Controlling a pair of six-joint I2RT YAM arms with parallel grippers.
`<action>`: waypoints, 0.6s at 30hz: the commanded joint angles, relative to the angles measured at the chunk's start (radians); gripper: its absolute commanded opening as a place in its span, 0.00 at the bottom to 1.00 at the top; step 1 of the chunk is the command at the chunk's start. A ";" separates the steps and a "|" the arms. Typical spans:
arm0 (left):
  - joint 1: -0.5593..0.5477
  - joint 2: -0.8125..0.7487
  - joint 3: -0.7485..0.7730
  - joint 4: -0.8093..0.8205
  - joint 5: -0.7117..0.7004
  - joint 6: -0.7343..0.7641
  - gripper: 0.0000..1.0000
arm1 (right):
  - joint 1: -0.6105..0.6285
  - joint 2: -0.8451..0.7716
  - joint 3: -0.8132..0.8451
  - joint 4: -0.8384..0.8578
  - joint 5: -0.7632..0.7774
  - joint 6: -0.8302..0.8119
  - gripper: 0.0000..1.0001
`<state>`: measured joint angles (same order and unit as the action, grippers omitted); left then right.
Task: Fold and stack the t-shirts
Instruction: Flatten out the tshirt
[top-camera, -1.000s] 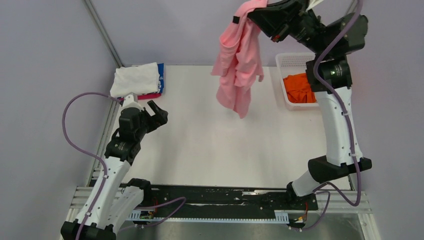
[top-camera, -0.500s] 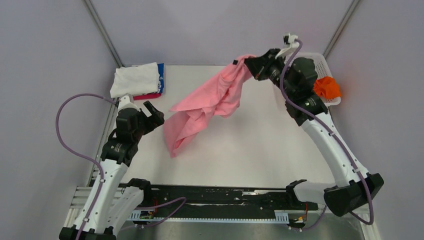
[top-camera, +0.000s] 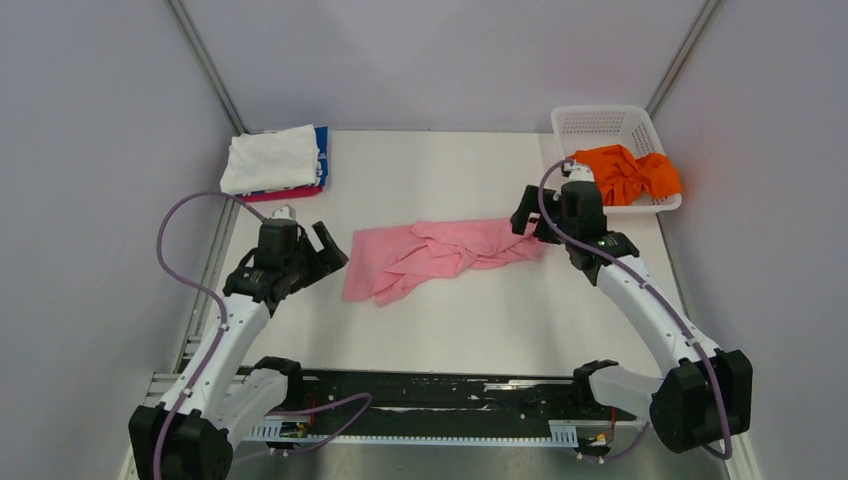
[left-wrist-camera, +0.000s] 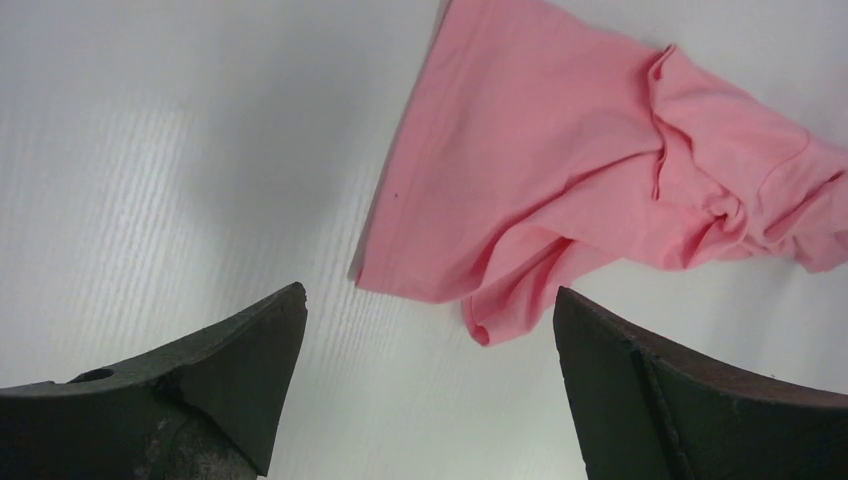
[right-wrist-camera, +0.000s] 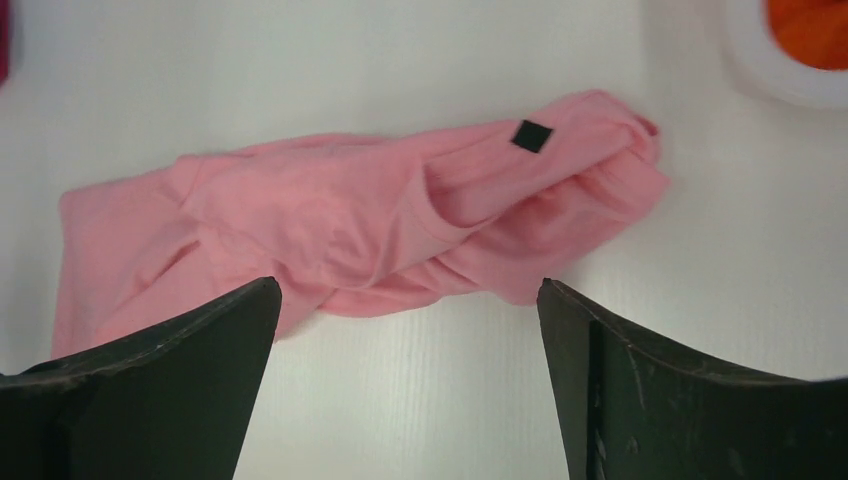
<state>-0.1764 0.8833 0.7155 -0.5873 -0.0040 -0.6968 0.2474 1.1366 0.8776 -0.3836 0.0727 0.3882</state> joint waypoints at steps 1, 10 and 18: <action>-0.017 0.042 -0.052 0.005 0.135 -0.022 1.00 | 0.146 0.106 0.080 0.087 -0.153 -0.169 1.00; -0.061 0.230 -0.103 0.063 0.144 -0.065 0.97 | 0.421 0.515 0.325 0.070 0.013 -0.342 1.00; -0.103 0.455 -0.068 0.096 0.045 -0.102 0.74 | 0.424 0.590 0.386 0.077 -0.056 -0.294 1.00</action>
<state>-0.2672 1.2736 0.6182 -0.5297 0.0986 -0.7658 0.6773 1.7329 1.2140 -0.3351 0.0246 0.0994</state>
